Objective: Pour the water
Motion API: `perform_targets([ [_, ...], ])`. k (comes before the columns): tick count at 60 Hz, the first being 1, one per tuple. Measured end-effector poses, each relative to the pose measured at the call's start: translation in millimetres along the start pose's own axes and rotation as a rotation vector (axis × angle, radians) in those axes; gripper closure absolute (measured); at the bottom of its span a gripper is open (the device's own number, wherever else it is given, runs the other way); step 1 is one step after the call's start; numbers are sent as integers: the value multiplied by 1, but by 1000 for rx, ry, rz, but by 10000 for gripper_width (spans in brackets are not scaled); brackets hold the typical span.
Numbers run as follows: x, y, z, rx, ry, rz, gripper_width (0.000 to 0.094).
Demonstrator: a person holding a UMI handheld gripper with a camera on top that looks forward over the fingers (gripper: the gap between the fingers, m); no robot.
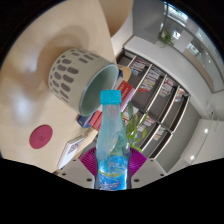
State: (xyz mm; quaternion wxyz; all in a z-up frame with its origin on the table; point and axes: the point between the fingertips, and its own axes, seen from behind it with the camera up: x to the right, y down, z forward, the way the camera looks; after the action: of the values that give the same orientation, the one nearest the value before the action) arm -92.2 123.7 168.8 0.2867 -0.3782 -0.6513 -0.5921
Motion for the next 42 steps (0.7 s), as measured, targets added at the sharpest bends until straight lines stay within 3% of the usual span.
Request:
perform_targets([
  [14, 51, 3, -37, 60, -19, 795, 574],
  [30, 93, 51, -59, 168, 10, 1797, 574],
  [42, 18, 59, -28, 79, -30, 2072, 575],
])
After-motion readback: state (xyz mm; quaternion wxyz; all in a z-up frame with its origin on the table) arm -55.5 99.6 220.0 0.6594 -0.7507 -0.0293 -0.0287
